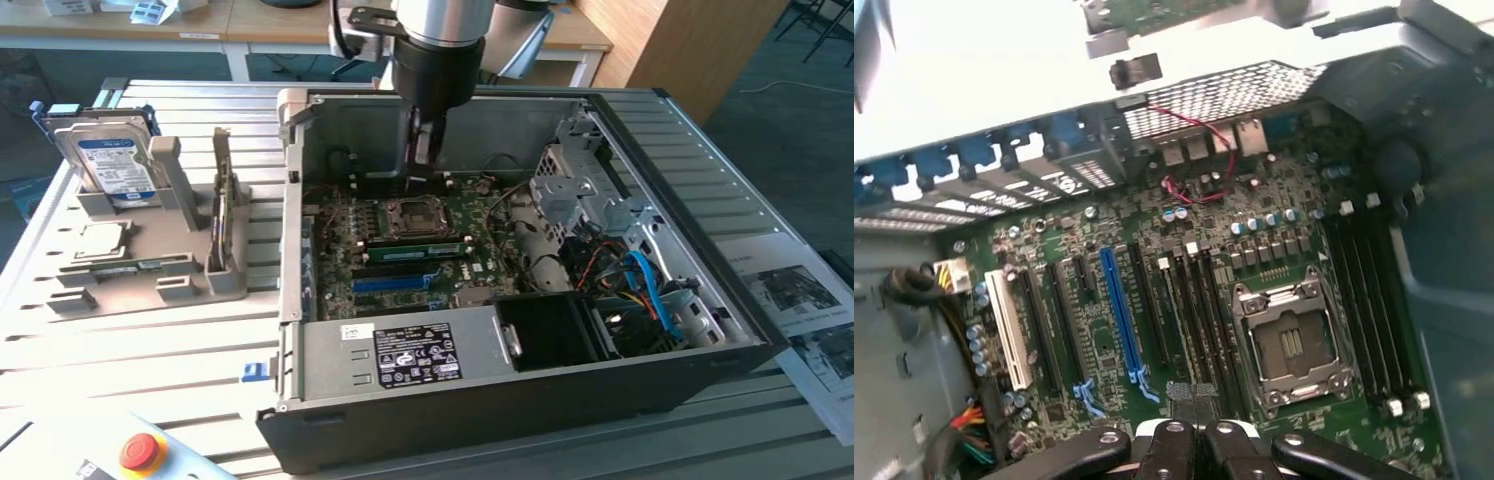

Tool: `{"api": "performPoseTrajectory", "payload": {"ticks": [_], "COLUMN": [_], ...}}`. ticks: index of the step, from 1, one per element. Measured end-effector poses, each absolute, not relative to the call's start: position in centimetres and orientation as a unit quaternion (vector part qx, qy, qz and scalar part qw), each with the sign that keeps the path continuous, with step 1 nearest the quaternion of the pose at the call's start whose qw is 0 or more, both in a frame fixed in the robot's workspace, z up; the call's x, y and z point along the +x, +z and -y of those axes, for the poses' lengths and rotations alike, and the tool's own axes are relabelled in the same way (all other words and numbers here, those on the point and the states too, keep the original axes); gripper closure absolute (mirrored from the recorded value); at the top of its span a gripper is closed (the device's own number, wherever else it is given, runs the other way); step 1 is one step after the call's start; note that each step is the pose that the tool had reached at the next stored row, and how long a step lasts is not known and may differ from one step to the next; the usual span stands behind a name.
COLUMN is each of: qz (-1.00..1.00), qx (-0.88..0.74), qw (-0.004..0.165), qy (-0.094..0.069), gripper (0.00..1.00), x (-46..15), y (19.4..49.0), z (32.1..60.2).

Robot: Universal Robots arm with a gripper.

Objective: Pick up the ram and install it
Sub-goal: 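Press down the ram until it locks into place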

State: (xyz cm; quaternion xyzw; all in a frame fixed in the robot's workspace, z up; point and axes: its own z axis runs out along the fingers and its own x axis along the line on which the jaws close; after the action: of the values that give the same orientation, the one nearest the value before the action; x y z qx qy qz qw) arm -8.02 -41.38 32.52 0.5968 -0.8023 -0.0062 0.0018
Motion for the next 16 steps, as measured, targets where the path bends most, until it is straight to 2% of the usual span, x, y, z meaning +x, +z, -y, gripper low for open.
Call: {"api": "performPoseTrajectory", "payload": {"ticks": [16], "qz": [0.88], "qx": [0.475], "qw": [0.001], "qy": [-0.006], "gripper": [0.89], "x": [-8.02], "y": [32.52], "z": [41.38]}}
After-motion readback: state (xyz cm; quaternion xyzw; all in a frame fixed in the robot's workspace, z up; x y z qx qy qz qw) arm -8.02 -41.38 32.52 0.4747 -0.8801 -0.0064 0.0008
